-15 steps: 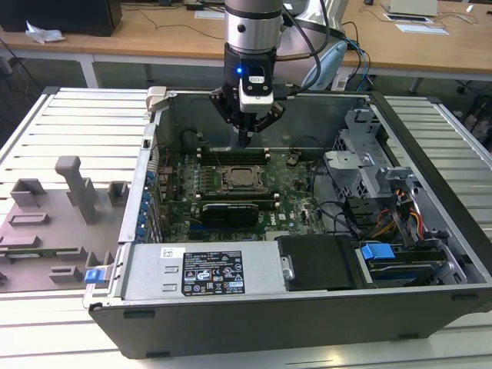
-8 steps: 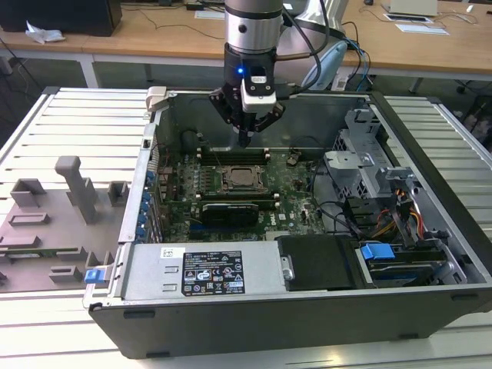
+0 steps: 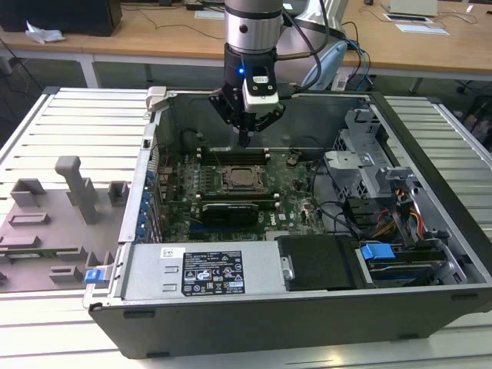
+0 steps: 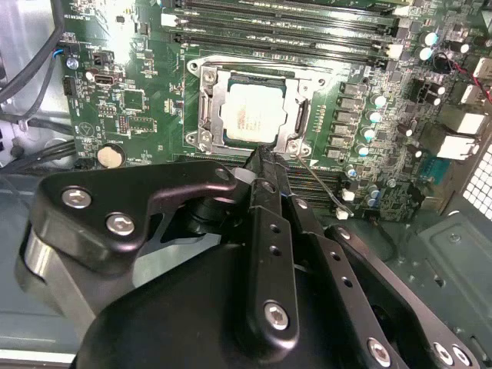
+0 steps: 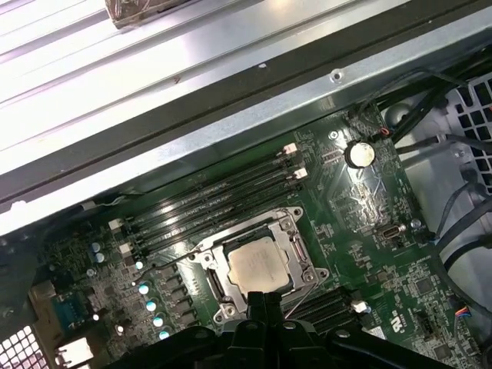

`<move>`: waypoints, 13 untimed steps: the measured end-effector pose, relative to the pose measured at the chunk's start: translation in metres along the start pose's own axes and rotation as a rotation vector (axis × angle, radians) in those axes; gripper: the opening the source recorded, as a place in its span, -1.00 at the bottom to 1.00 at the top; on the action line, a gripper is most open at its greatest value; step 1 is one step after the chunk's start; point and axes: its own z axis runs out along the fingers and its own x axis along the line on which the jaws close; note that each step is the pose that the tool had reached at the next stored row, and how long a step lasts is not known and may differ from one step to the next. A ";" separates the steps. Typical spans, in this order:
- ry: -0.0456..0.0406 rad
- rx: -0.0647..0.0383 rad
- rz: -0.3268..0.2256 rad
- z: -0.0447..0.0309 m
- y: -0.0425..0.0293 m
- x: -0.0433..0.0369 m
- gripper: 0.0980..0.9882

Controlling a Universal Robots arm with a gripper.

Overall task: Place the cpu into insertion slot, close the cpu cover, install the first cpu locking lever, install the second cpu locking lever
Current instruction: 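Install the first cpu locking lever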

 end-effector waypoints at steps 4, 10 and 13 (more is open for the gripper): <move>0.0000 0.000 -0.020 0.0000 0.0000 0.0000 -0.98; -0.0001 -0.001 -0.048 0.0000 0.0000 0.0000 -0.98; -0.0001 -0.001 -0.071 0.0000 0.0000 0.0000 -0.98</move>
